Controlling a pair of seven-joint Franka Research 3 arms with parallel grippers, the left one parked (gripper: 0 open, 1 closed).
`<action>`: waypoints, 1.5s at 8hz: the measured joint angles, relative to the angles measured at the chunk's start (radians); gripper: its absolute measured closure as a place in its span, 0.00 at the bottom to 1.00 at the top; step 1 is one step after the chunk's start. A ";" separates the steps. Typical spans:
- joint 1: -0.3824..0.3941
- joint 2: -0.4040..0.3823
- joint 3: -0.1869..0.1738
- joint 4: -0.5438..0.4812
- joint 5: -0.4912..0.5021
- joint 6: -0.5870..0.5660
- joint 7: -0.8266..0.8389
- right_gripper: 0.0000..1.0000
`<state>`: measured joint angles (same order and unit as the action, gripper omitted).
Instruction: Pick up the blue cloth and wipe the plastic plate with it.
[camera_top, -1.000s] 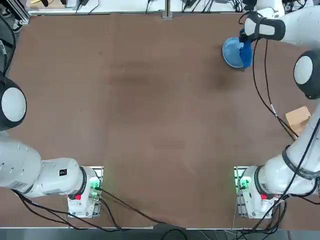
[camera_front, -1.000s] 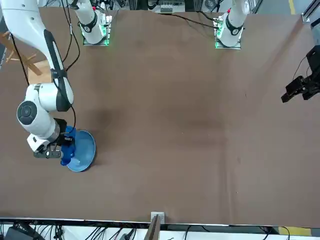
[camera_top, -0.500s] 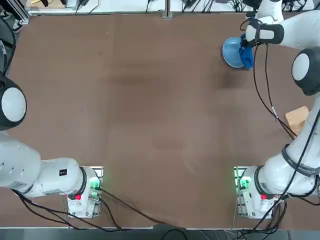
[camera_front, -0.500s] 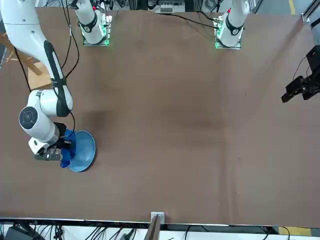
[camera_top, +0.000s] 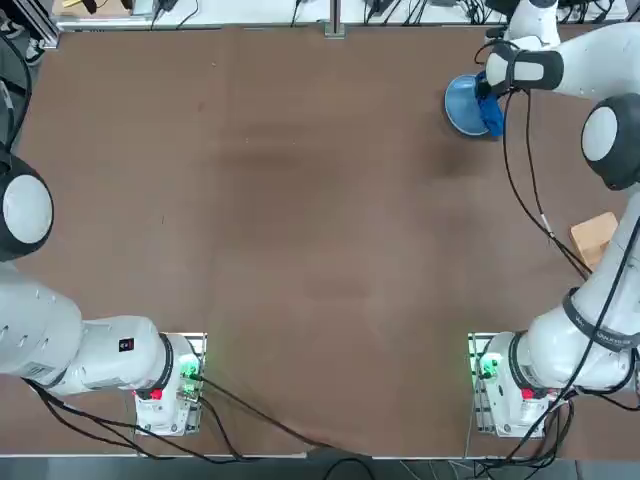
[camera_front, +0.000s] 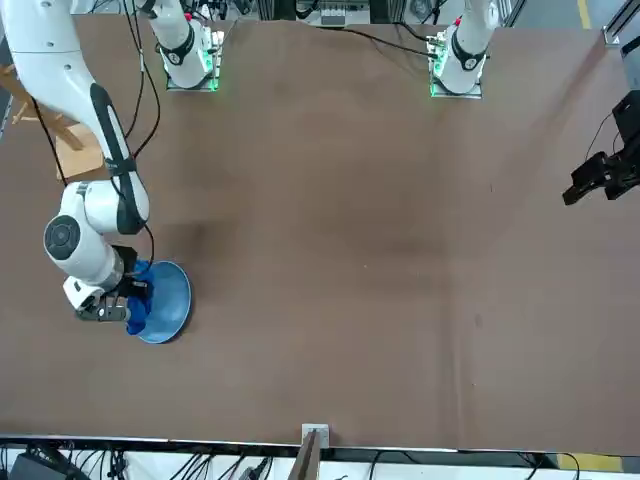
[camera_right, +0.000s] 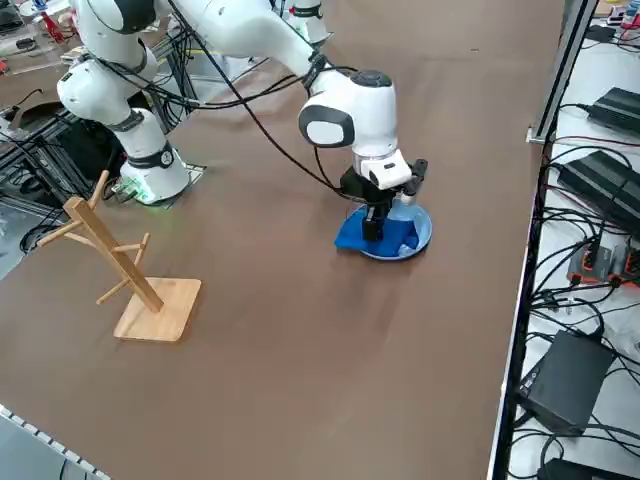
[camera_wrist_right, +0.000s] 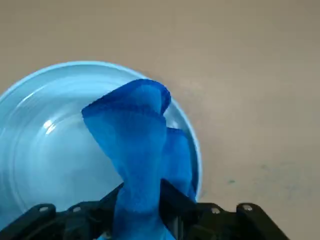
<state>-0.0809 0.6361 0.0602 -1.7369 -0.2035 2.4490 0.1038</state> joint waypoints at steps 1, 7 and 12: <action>0.000 0.007 0.002 0.000 0.001 0.000 0.002 0.77; 0.000 0.052 0.006 -0.011 0.006 0.098 0.035 0.77; -0.030 0.049 0.044 -0.016 0.008 0.096 0.040 0.77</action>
<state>-0.1106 0.6847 0.1047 -1.7533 -0.1958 2.5451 0.1441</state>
